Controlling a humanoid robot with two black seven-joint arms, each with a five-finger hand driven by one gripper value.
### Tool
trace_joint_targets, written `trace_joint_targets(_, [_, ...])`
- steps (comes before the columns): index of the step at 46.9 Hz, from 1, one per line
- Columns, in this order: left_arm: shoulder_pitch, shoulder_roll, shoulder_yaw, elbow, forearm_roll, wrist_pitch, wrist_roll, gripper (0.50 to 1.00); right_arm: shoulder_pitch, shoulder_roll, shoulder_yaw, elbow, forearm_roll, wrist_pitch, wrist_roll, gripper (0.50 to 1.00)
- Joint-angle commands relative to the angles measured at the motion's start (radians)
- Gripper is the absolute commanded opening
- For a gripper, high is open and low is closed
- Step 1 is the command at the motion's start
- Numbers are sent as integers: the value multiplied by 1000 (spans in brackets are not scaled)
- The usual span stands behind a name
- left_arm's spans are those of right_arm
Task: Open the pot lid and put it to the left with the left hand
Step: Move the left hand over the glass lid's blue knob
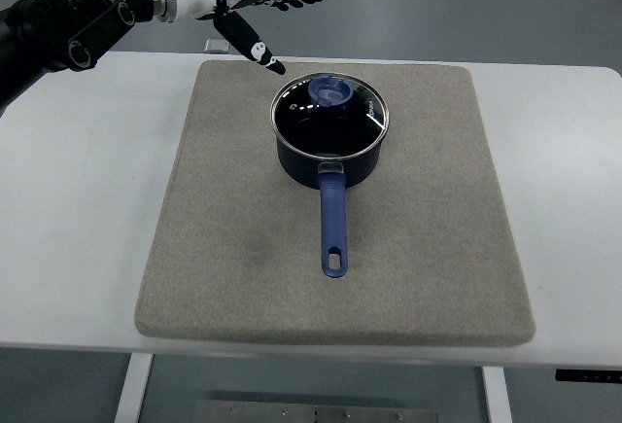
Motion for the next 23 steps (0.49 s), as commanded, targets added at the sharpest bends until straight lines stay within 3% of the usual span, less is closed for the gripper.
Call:
trace_joint_targets(1, [-4,-19,21,1,24,18,0,984,0,0,-1,0,0,-1,1,917])
trace_joint_targets(14, [-7,-78,79,1,141,120,0,984,0,0,-1,0,0,-1,1,917])
trace_joint_targets(23, [-26,-114,93,-1,141,128,0,984,0,0,-1,0,0,-1,-1,917])
